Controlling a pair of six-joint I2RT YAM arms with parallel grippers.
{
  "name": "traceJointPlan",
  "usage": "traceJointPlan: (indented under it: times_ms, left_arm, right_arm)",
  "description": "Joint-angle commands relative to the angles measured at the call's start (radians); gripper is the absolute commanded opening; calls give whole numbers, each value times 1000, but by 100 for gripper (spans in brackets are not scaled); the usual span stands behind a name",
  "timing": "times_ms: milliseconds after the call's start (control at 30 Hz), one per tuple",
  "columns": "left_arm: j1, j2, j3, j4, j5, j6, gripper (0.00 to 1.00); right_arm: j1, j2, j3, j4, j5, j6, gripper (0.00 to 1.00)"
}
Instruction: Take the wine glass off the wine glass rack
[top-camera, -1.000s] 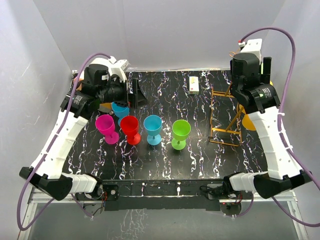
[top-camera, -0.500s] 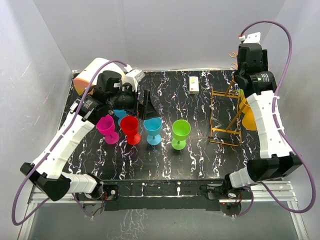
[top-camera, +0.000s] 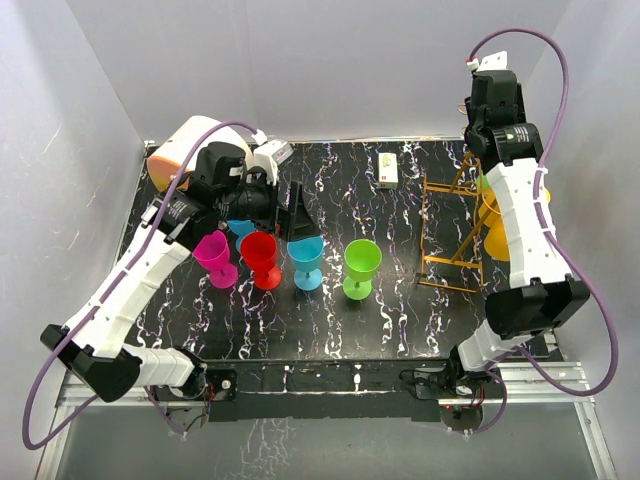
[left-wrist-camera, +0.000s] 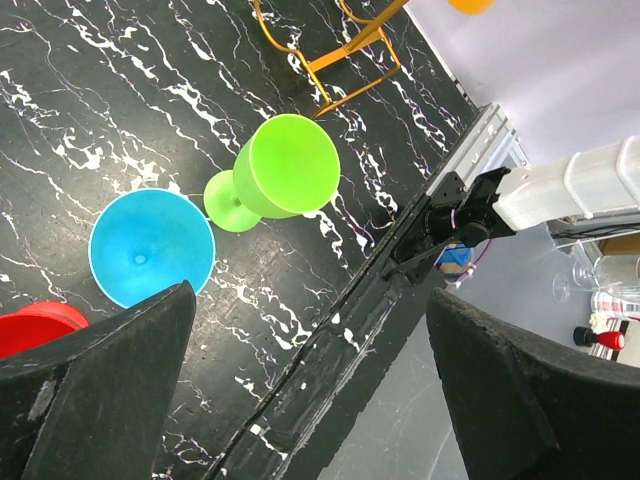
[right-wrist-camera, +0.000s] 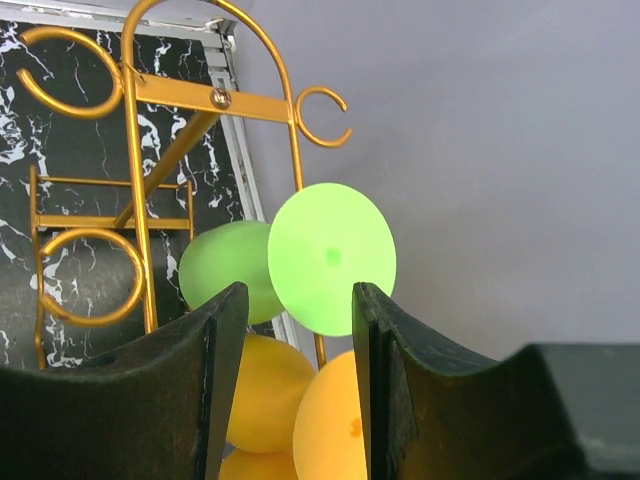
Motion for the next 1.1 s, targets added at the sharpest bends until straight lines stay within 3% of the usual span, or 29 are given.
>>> traceJointPlan:
  times_ms: [0,300,1067]
  left_arm:
    - [-13,-9,10,1,-5,21,99]
    - [-26,0,9,2,-25,30,99]
    - [-51,-6,3,2,-48,43,99]
  right_arm:
    - [-9,37,69,46,-4,-21,44]
    - [-20,54,35,77,64,-45,45]
    - [-45,75,-13,92,57,-37,49]
